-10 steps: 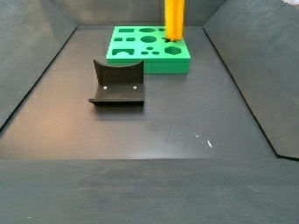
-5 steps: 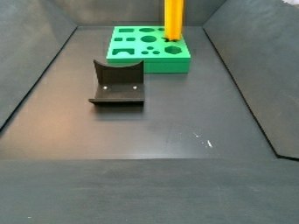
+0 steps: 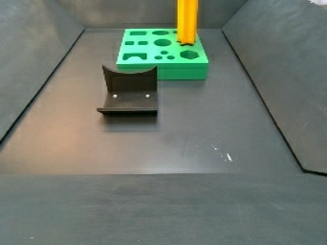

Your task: Insert the star object.

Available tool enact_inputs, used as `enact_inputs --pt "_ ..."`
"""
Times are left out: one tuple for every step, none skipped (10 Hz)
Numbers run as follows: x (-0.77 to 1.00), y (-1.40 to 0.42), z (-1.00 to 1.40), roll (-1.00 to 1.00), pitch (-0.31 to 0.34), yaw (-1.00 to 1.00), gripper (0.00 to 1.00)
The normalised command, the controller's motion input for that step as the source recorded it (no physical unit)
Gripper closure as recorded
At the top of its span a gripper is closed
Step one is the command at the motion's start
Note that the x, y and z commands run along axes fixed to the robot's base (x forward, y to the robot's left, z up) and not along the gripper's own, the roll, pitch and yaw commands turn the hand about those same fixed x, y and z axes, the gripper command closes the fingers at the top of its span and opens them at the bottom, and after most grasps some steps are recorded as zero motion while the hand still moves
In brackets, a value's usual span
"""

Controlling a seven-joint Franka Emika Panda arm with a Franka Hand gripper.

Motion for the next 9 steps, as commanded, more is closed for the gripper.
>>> enact_inputs --pt "0.0 0.15 -0.53 -0.07 0.043 -0.37 1.0" --pt "0.0 0.22 -0.53 -0.06 0.044 -0.22 1.0" --pt "0.0 0.22 -0.55 -0.15 0.0 0.0 1.0" --pt "-0.01 0.19 -0.58 -0.28 0.0 0.0 1.0" --pt "-0.07 0.11 -0.46 -0.34 0.0 0.11 1.0" --pt "-0.02 0.04 -0.31 -0.41 0.0 0.11 1.0" --pt "0.0 0.0 -0.19 -0.46 -0.004 0.06 1.0" --pt "0.0 0.0 -0.18 -0.46 -0.009 0.06 1.0" --pt "0.0 0.0 -0.25 -0.36 -0.021 0.08 1.0"
